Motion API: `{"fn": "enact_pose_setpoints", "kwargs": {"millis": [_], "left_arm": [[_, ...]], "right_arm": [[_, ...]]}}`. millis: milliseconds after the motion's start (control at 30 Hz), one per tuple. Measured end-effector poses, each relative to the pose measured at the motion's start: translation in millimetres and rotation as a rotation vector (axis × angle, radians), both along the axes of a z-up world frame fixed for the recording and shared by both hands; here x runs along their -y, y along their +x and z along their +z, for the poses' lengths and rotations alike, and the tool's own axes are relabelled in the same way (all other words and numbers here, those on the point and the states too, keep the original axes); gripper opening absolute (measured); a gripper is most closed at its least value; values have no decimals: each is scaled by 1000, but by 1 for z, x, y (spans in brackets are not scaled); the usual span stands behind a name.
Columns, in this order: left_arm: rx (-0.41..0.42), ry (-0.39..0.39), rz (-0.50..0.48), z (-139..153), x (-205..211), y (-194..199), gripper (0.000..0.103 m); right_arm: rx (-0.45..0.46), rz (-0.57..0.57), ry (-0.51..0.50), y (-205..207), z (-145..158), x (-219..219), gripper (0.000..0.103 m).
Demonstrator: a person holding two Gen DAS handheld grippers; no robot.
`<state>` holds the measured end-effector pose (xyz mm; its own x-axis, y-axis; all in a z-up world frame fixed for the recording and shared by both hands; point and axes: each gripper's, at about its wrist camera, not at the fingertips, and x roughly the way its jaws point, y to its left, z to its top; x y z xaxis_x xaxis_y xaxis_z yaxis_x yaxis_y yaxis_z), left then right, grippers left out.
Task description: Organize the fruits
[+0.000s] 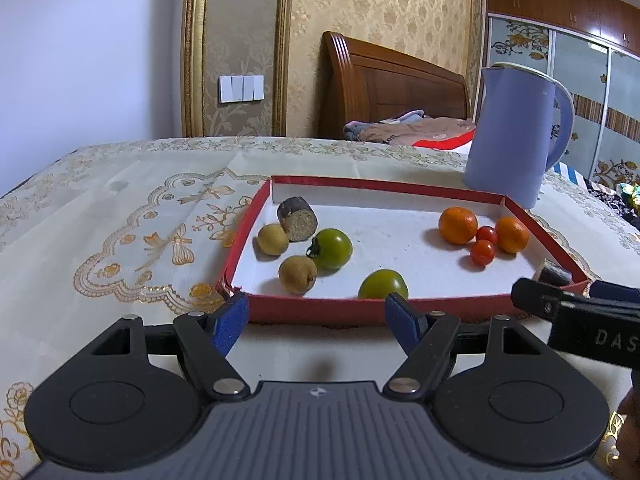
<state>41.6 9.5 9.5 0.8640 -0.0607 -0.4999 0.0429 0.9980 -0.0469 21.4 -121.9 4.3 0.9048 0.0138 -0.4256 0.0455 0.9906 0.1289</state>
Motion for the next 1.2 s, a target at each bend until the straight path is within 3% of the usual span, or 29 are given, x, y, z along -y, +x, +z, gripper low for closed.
{"fn": "enact_pose_setpoints", "kwargs": {"millis": [1200], "left_arm": [[-14,17,-6,-2,2,-1,75]], "right_arm": [[-80,38,22,-1,-8,2,103]]}}
